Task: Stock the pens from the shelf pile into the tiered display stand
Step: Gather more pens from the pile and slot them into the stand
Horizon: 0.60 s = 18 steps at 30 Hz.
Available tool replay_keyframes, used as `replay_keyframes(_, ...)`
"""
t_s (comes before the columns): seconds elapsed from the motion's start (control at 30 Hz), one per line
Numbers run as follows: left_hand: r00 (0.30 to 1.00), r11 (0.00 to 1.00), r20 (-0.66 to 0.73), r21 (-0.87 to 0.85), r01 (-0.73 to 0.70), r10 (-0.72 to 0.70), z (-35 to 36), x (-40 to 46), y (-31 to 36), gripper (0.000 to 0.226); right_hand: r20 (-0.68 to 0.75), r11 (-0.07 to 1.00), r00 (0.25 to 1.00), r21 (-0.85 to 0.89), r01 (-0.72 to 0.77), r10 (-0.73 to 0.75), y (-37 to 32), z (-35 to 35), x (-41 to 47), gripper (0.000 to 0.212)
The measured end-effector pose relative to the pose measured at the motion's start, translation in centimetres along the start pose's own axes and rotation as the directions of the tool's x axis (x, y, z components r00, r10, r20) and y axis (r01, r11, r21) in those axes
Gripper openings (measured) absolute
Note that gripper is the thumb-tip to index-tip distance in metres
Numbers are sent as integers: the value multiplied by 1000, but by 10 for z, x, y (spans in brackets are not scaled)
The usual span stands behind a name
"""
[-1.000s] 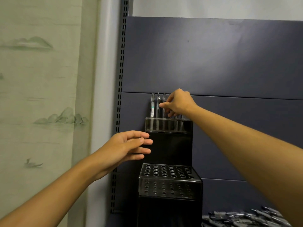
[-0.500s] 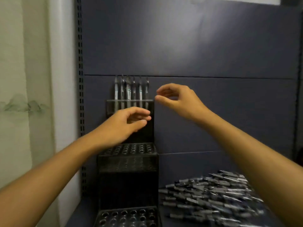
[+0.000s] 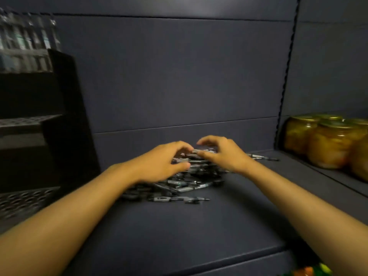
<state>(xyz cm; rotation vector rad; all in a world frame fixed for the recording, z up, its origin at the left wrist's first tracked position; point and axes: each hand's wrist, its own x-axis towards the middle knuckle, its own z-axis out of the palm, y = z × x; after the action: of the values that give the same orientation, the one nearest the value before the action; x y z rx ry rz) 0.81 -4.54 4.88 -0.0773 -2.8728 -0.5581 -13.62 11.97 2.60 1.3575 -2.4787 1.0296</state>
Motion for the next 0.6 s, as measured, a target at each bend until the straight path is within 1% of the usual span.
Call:
replay_keyframes(0.1,990,987,112,143,73,-89,36,-5,-6,67,107,1000,994,-25,8,-6,33,3,-18,34)
replay_keyframes(0.2,980,957,103,254,139,-170,49,-21,-12,76,175,999,983,-19,51,-47,46,9,-27,34)
replay_keyframes(0.33,964,934,78,278,224,-254,52,-38,-25,84,229,992,967,-31,125,-114,45,20,-28,39)
replay_keyframes(0.43,952,924,72,273,267,-296,52,-42,-35,84,236,987,962,-48,155,-139,43,20,-20,43)
replay_keyframes(0.53,942,920,46,238,313,-332,50,-41,-42,85,266,986,955,-60,156,-135,39,17,-7,46)
replay_keyframes(0.6,936,915,22,218,339,-352,49,-42,-48,95,279,988,952,-49,145,-125,36,22,-3,46)
